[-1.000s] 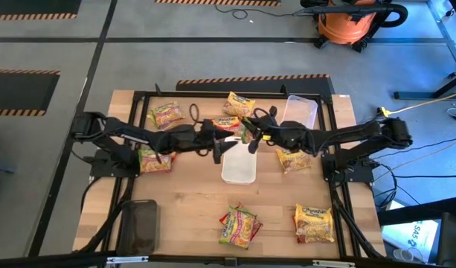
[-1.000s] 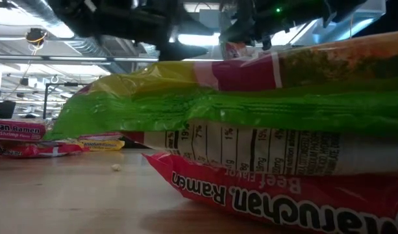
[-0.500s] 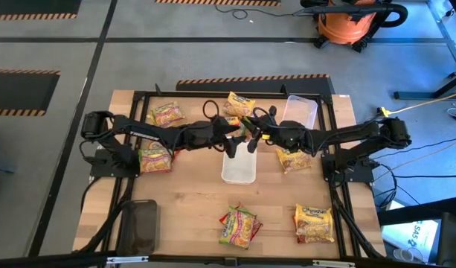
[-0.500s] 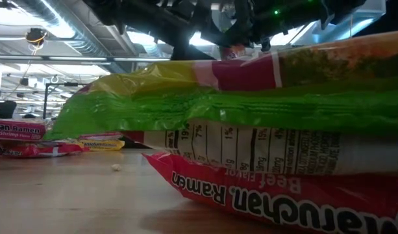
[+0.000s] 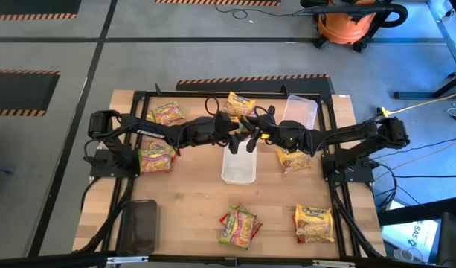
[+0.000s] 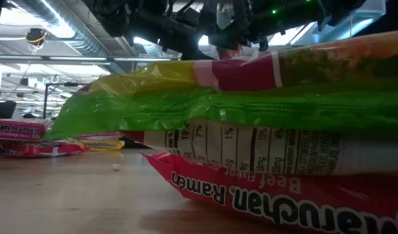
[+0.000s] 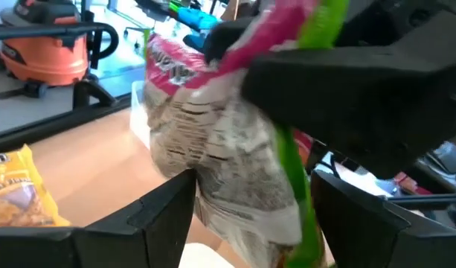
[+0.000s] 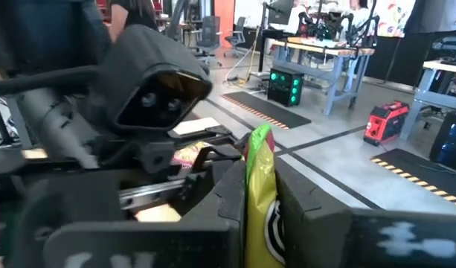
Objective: Sort Maruchan noodles
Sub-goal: Put the green noodle pack into the white bin
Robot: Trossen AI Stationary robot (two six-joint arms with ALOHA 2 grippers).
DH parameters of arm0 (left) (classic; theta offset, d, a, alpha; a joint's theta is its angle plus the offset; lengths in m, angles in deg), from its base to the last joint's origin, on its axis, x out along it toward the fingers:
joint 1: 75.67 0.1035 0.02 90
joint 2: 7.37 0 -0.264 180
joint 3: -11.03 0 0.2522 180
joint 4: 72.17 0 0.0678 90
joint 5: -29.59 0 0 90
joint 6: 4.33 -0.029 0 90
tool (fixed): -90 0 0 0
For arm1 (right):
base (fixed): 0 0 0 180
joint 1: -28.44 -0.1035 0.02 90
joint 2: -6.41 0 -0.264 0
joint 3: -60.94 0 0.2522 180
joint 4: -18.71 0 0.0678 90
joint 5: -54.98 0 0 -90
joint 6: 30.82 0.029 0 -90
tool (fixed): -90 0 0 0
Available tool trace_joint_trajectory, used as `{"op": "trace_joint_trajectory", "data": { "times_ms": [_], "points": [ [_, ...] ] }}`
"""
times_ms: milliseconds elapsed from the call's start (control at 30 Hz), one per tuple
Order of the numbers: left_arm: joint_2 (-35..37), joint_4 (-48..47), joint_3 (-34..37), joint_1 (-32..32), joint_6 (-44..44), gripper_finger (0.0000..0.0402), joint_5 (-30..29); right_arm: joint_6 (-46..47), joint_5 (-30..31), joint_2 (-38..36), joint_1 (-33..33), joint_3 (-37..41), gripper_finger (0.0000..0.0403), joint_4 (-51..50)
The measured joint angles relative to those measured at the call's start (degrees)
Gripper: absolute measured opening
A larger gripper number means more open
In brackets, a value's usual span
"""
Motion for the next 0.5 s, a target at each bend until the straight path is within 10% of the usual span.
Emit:
{"op": "trace_joint_trajectory", "data": {
  "times_ms": [500],
  "points": [
    [0.3, 0.4, 0.1, 0.1, -7.0, 0.0105, 0.3, -1.3, -2.3, -1.0, -0.6, 0.0, 0.008, -1.0]
  ]
}}
